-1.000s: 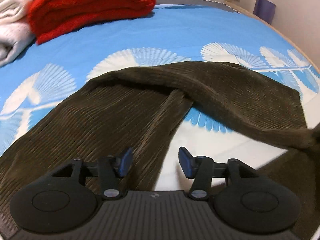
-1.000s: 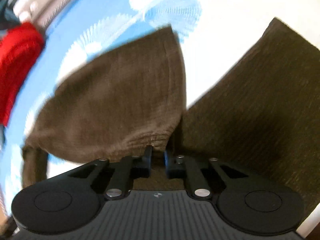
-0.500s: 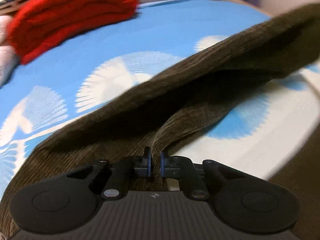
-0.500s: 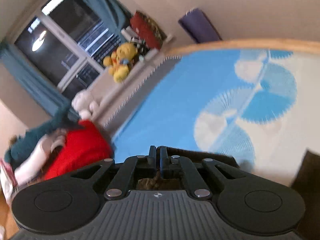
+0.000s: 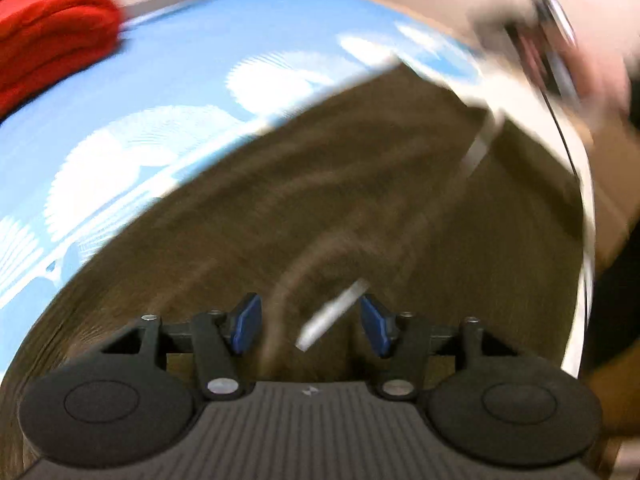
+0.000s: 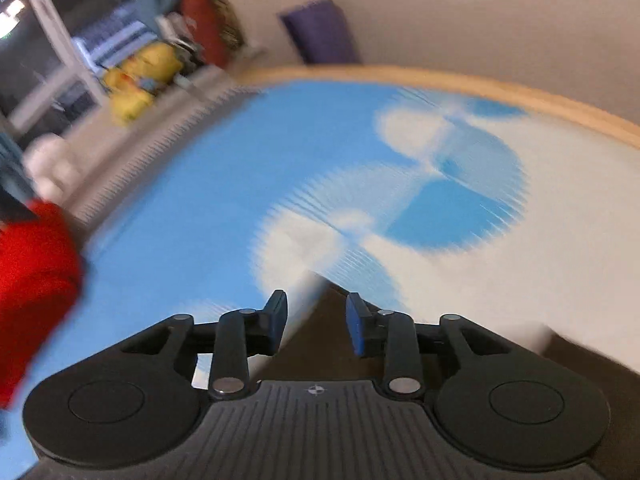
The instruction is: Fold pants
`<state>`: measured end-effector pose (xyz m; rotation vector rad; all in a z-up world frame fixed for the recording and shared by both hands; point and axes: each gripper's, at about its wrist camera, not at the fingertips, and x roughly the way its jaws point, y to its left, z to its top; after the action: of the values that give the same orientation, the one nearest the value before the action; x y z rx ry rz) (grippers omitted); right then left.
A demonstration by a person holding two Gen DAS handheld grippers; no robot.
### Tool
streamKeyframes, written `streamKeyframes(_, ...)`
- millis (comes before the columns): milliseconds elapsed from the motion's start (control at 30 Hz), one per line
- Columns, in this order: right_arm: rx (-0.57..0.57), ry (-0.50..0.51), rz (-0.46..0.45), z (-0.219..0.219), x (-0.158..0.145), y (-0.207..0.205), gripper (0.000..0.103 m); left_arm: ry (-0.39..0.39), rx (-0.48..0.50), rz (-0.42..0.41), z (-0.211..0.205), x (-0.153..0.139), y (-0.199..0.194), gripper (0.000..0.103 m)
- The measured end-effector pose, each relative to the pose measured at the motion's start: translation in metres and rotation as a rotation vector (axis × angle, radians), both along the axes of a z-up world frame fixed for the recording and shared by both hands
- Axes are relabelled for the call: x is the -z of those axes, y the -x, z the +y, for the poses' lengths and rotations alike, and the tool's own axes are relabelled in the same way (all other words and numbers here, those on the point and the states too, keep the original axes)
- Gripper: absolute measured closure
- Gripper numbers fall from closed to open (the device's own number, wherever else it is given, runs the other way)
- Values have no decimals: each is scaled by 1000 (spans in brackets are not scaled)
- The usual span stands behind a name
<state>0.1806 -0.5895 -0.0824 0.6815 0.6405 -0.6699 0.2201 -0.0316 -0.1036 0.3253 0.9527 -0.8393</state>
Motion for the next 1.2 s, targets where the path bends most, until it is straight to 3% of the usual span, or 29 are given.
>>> streamKeyframes(100, 67, -81, 95, -3, 52, 36, 67, 31, -159, -28, 22, -10, -19, 41)
streamKeyframes(167, 149, -223, 171, -9, 80, 46, 64, -23, -297, -50, 39, -8, -34, 39)
streamKeyframes(233, 173, -329, 175, -15, 102, 50, 63, -65, -463, -35, 65, -5, -51, 36)
streamKeyframes(333, 152, -277, 199, -12, 109, 43, 63, -135, -732, 1, 117, 1, -69, 31)
streamKeyframes(367, 138, -247, 207, -9, 106, 37, 62, -161, -817, 3, 135, 3, -72, 24)
streamKeyframes(400, 120, -217, 210, -8, 106, 31, 71, -197, -888, 2, 153, 5, -74, 21)
streamKeyframes(433, 110, -194, 214, -6, 106, 27, 94, -232, -952, -4, 169, 7, -77, 20)
streamKeyframes(567, 125, -163, 198, -7, 98, 28, 97, -251, -1137, 38, 232, 14, -70, 20)
streamKeyframes(667, 216, -125, 86, -29, 83, 37, 97, -242, -1177, 77, 256, 23, -68, 20)
streamKeyframes(733, 219, -79, 101, -35, 84, 37, 95, -236, -1144, 99, 261, 24, -63, 20)
streamKeyframes(833, 181, -116, 207, -35, 99, 34, 88, -217, -1085, 135, 258, 32, -60, 19)
streamKeyframes(900, 212, -114, 219, -31, 95, 40, 80, -202, -1088, 148, 265, 38, -60, 18)
streamKeyframes(1067, 231, -48, 194, -14, 70, 44, 79, -119, -1122, 204, 271, 49, -54, 19)
streamKeyframes(1100, 220, -27, 180, -9, 63, 44, 79, -107, -1116, 202, 270, 51, -53, 21)
streamKeyframes(1200, 157, 53, 139, 8, 36, 39, 79, -134, -1077, 132, 259, 49, -52, 46)
